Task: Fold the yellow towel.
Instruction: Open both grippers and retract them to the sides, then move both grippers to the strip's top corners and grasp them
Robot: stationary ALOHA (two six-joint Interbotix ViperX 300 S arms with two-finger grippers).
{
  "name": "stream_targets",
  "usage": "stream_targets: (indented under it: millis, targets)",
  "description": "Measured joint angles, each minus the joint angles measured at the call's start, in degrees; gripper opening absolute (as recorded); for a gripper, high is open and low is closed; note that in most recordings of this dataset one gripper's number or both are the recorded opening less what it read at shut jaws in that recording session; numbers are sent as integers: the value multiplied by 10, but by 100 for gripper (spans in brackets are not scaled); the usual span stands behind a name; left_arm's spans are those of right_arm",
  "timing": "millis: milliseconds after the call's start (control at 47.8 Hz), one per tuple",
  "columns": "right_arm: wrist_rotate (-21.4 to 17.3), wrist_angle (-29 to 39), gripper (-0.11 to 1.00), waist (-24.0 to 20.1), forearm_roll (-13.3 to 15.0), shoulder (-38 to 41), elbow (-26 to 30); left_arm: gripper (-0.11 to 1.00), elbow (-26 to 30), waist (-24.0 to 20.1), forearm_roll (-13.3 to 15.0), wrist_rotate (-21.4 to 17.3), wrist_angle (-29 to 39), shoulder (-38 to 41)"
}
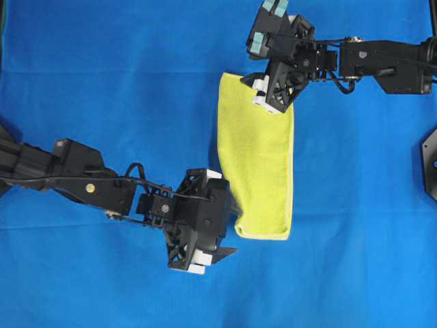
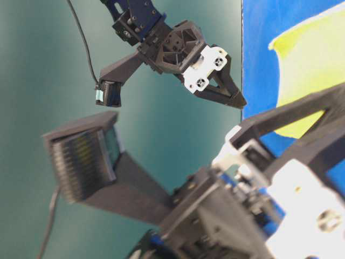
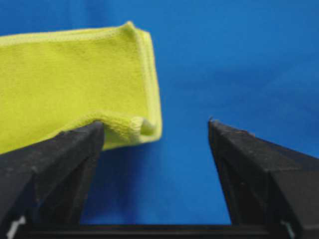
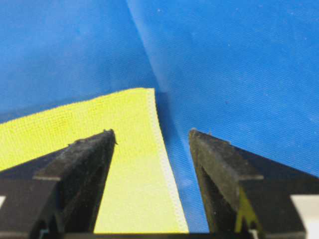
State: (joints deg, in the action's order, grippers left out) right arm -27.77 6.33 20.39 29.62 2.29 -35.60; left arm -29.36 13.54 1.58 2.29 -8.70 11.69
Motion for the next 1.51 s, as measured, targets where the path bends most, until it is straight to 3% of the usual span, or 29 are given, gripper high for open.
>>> stream_targets:
  millis: [188,376,565,774,1046,1276,1506]
  targets:
    - [-4,9,63,-13,0,-54,-27,77,-22,8,0,15,74,-68]
    - [-9,14,63,-54,-2,-150,-83,75,-62,20,0,11,85,-141]
    - [-11,8,63,-88,-18,-267,-153,75,-127,-12,0,9,29,-217]
    - [-20,1,63,-89,-34,-413,-239,75,-223,-64,0,-1,-34,-308]
    - [-42,-4,63,-88,-34,-550,-341,74,-345,-83,0,-2,-58,-461]
    - [-60,-7,63,-89,-35,-580,-371,74,-397,-84,0,1,-65,-553]
    - [-60,-26,63,-89,-35,-572,-372,74,-399,-91,0,1,-69,-535]
